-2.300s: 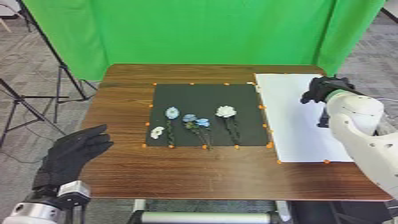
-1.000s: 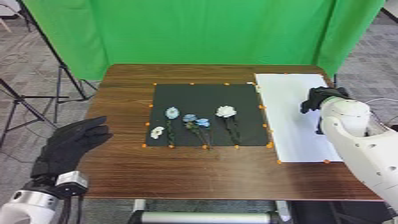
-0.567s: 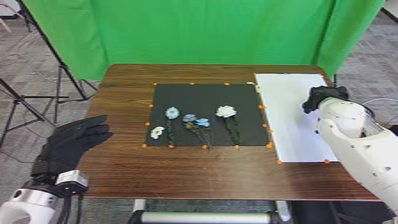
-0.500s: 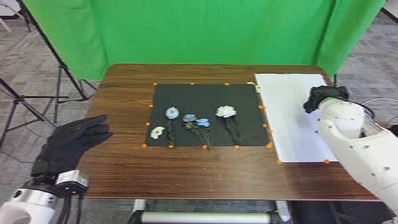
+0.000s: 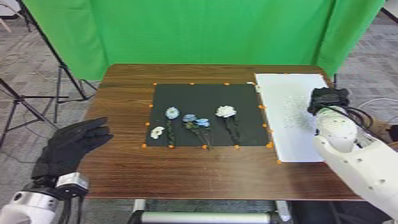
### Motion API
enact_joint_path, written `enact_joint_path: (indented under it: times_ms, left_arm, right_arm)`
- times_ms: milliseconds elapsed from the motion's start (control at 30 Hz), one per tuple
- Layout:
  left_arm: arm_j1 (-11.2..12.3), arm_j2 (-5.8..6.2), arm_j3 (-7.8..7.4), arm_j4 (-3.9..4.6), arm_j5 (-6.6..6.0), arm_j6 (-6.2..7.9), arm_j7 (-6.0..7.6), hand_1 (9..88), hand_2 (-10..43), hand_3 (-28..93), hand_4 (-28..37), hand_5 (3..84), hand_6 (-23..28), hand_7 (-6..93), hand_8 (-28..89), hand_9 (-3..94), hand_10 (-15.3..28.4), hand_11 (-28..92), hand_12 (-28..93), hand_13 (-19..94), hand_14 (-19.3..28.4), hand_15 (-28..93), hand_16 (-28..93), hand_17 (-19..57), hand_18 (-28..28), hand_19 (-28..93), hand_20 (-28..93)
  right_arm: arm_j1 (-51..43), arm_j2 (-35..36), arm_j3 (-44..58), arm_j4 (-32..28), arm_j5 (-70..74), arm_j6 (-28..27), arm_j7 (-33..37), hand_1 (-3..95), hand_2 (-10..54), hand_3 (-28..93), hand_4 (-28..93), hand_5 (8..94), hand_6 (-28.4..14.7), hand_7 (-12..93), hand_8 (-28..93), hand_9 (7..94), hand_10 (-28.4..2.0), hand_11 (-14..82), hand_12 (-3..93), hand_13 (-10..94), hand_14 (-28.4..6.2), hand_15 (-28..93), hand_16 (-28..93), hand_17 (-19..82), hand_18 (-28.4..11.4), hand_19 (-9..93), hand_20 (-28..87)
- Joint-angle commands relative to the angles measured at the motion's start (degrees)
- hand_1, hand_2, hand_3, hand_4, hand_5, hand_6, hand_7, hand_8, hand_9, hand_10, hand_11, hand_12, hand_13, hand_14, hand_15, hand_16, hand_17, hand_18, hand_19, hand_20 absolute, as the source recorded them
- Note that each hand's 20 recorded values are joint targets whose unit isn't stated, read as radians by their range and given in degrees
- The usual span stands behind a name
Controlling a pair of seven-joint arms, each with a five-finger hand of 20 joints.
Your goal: Arrange flowers
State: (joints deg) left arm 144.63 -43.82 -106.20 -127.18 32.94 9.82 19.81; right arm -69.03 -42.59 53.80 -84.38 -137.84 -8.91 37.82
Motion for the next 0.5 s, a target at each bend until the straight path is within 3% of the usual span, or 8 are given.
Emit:
enact_joint_path:
  times_ms: [33, 300, 500]
  left_arm:
    - [2.4, -1.23, -1.39, -1.15, -0.03, 0.08, -0.64, 27.9, 5.3, 81, -11.3, 49.5, 15.0, 14.3, -8, 42.8, 23.2, 39, 12, 32, 28.4, 63, -13, -8.1, 22.2, 57, 21]
    - [1.2, -1.52, -0.69, -1.00, 0.68, -0.76, -2.49, 27.7, 5.3, 81, -11.2, 49.4, 15.0, 14.4, -8, 42.7, 23.1, 40, 12, 32, 28.4, 63, -13, -8.1, 22.1, 57, 21]
    - [1.6, -1.82, -1.03, -1.11, 0.81, -0.78, -2.76, 27.7, 5.3, 81, -11.3, 49.4, 14.9, 14.5, -8, 42.8, 23.2, 40, 11, 32, 28.4, 63, -13, -8.2, 22.1, 57, 21]
  right_arm:
    - [-0.1, 2.3, -3.9, -10.5, 3.8, 4.9, -2.0, 51.3, -7.1, 75, -28, 81.2, 2.0, 22, 1, 87.2, -7.8, 30.3, 29.6, 69, -7.7, 70, 28, 18, -21.5, 76, 28]
    - [-0.8, 0.9, -7.8, -16.2, 5.1, 5.7, -4.5, 51.5, -7.7, 76, -28, 81.8, 1.5, 21, 2, 87.7, -7.9, 30.3, 29.8, 69, -8.1, 70, 27, 18, -22.0, 76, 28]
    - [-3.5, -1.3, -8.4, -17.8, 5.0, 5.9, -5.3, 51.4, -7.9, 76, -28, 82.1, 1.3, 20, 3, 87.9, -8.1, 30.1, 29.9, 69, -8.2, 70, 28, 18, -22.2, 76, 27]
